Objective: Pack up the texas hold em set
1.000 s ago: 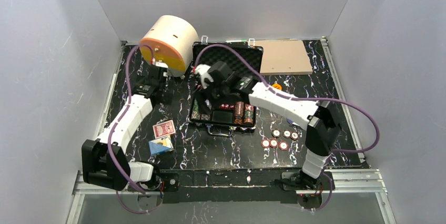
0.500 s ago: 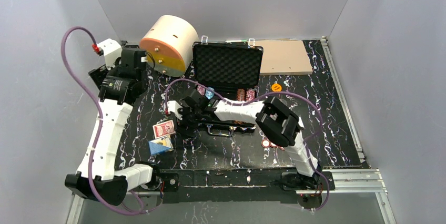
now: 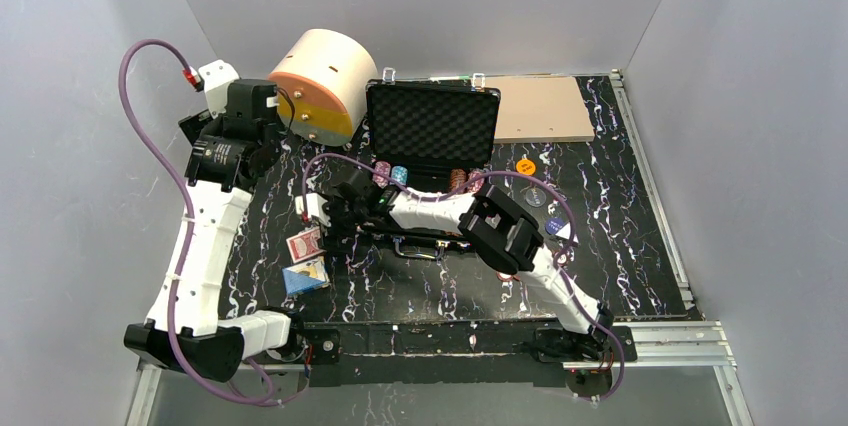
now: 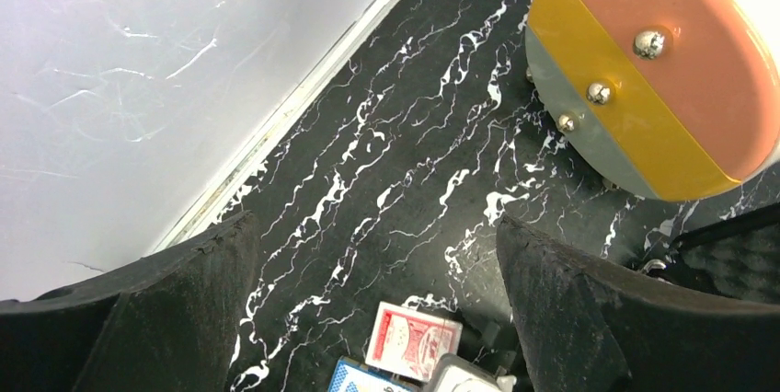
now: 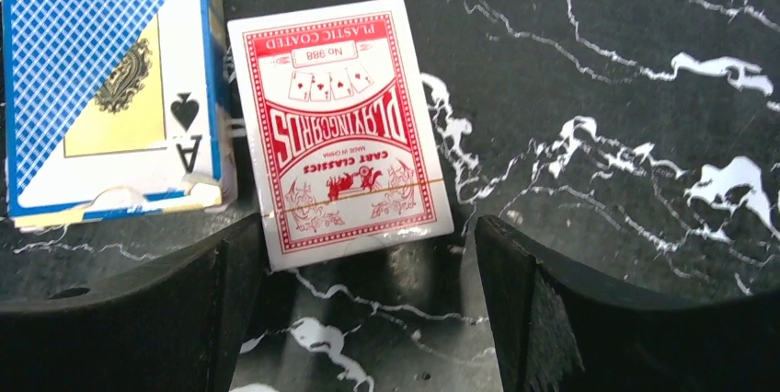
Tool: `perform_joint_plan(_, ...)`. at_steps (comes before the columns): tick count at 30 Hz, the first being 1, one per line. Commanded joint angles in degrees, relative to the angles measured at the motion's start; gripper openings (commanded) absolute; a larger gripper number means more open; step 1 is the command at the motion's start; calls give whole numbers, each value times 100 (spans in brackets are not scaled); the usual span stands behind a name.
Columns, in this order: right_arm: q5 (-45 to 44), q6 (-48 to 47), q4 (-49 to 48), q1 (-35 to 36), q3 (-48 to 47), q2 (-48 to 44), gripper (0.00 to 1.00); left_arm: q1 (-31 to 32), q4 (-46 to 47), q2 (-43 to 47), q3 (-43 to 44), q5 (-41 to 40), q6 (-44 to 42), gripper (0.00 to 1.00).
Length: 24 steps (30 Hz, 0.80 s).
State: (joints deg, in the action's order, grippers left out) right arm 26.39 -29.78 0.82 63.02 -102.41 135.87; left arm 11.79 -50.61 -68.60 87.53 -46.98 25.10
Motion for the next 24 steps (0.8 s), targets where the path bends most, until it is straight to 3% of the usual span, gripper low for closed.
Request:
perform_joint_plan(1, 278, -324, -109, 8, -600, 320, 90, -2, -229, 1, 251, 102, 39, 98)
perform_joint_plan(8, 341, -768, 205, 17, -276, 330, 90, 7, -248, -101, 335, 244, 56, 98)
perform_joint_plan(14, 779, -522, 133, 17, -955, 730, 91, 151, -293, -251, 438, 393, 40, 97)
perform_joint_plan(24, 1173, -946, 1862, 8, -1567, 1182, 91, 227, -474, -365, 583, 573, 111, 96)
